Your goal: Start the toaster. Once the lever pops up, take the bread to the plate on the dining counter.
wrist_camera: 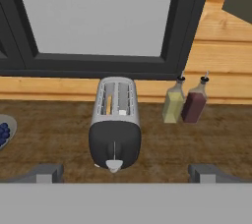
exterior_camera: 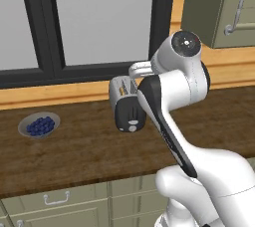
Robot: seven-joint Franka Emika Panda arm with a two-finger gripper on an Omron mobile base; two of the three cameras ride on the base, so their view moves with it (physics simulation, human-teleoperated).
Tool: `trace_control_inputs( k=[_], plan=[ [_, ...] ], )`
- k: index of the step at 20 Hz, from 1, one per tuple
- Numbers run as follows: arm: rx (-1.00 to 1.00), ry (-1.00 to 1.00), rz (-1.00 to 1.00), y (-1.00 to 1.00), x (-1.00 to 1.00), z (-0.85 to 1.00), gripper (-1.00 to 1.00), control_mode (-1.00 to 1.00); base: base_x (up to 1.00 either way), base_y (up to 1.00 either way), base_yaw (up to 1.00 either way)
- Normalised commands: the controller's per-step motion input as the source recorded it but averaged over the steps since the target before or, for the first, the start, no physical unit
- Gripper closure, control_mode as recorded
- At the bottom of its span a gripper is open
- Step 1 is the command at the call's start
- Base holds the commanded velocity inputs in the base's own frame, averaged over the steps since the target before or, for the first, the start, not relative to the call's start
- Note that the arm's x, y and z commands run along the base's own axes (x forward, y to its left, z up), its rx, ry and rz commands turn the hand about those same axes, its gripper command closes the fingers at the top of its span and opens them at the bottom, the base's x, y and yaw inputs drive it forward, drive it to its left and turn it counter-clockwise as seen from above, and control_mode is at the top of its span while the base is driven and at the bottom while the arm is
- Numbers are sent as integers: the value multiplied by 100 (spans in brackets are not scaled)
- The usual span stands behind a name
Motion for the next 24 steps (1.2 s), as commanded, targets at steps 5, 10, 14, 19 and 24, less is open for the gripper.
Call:
trace_control_inputs(
  k=[5,10,14,19,24],
  plan=[
    [0,0,0,0,0,0,-100,-100,0,0,0],
    [0,0,0,0,0,0,-100,-100,0,0,0],
    [0,0,0,0,0,0,-100,-100,0,0,0],
    [0,0,0,0,0,0,-100,-100,0,0,0],
    [0,0,0,0,0,0,-100,-100,0,0,0]
  ],
)
